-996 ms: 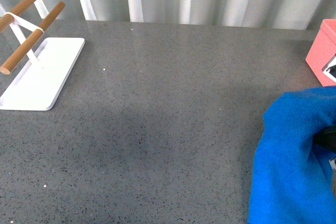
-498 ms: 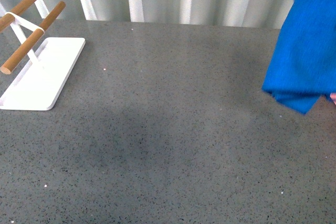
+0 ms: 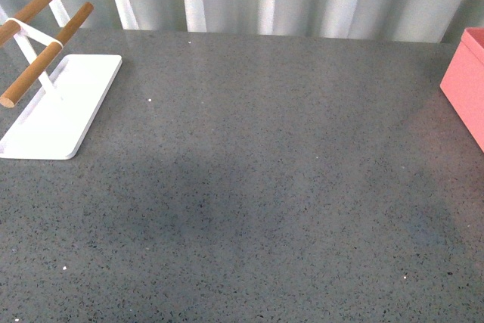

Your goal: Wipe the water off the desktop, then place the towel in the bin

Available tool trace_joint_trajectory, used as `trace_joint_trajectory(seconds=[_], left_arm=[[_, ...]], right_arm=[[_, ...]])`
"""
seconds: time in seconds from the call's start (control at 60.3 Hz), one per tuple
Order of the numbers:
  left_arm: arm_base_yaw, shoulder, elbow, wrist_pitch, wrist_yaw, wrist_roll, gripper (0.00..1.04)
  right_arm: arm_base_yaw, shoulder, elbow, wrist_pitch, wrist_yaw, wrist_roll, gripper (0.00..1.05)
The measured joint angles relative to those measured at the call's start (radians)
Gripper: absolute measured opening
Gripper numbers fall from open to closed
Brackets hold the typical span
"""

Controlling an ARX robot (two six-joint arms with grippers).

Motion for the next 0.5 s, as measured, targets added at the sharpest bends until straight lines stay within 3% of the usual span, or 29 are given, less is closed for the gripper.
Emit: trace_joint_trajectory(seconds=[0.249,0.498], left_arm=[[0.000,0.000,0.000,0.000,0.000,0.000,0.98],[0.000,0.000,0.000,0.000,0.000,0.000,0.98]], right_arm=[[-0.025,0.124,0.004,-0.007,-0.010,0.011,0.03],[-0.033,0.278,0.056,-0.035,0.091,-0.021,0.03]])
